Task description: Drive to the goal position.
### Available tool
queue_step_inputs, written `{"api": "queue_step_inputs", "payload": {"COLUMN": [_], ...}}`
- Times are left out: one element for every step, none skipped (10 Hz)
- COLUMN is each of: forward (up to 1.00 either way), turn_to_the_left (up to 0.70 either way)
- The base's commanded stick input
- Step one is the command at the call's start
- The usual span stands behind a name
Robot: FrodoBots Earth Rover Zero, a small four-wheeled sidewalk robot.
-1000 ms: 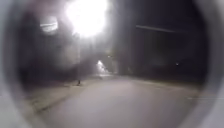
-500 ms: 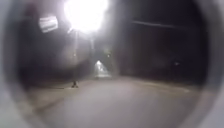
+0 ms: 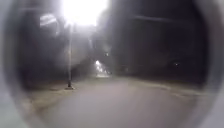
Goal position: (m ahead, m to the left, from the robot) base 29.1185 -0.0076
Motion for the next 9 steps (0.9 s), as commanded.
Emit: {"api": "queue_step_inputs", "payload": {"forward": [1.0,1.0,1.0,1.0,1.0,1.0,1.0,1.0,1.0], "turn_to_the_left": [0.11,0.09,0.08,0.04,0.04,0.04,0.04,0.04,0.04]}}
